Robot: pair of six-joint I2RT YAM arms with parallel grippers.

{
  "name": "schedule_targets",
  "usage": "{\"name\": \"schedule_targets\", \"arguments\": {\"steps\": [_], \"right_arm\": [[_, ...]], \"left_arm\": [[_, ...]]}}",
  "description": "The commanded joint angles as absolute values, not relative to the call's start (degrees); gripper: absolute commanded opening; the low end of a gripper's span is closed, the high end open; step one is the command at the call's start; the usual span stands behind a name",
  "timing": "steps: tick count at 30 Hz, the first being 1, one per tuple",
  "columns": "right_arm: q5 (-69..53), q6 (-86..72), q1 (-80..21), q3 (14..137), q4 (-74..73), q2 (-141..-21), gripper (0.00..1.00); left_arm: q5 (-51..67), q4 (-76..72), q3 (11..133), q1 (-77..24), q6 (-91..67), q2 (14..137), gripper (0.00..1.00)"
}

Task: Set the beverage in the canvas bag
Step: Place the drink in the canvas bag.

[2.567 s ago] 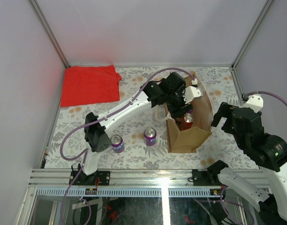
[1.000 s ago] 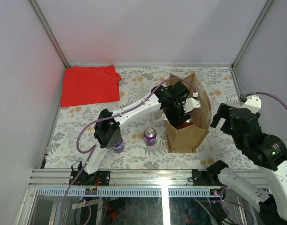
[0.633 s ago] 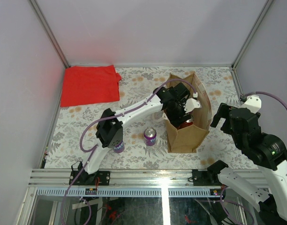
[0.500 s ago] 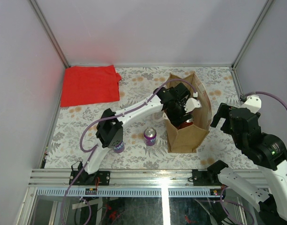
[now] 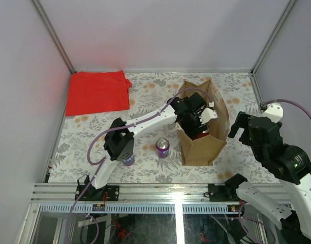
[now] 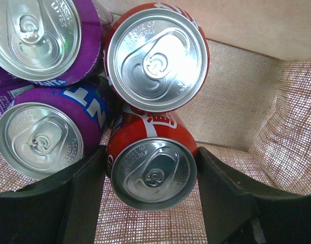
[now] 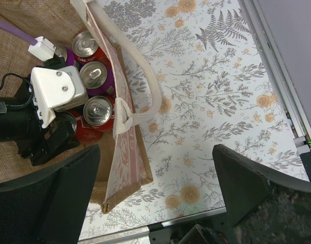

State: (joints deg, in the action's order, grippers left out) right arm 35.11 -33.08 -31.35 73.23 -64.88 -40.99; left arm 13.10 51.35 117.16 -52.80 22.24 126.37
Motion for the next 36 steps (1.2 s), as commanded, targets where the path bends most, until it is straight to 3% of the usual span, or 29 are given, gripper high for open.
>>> {"name": "schedule_targets", "arguments": {"steps": [1, 16, 36], "right_arm": [[36.7, -34.12, -31.76, 73.63, -63.81, -41.22, 0.99], [36.11, -34.41, -31.73, 73.01, -63.49, -40.54, 0.99], [35.32, -34.17, -31.73, 72.69, -62.78, -40.56, 0.99]], "left_arm": [[9.05, 44.18, 116.45, -52.8, 23.19, 122.26, 0.49], [5.83, 44.18, 113.04, -54.03, 23.74, 117.63, 0.57], [0.34, 41.33, 112.05, -54.96, 24.1, 117.33, 0.58]]}}
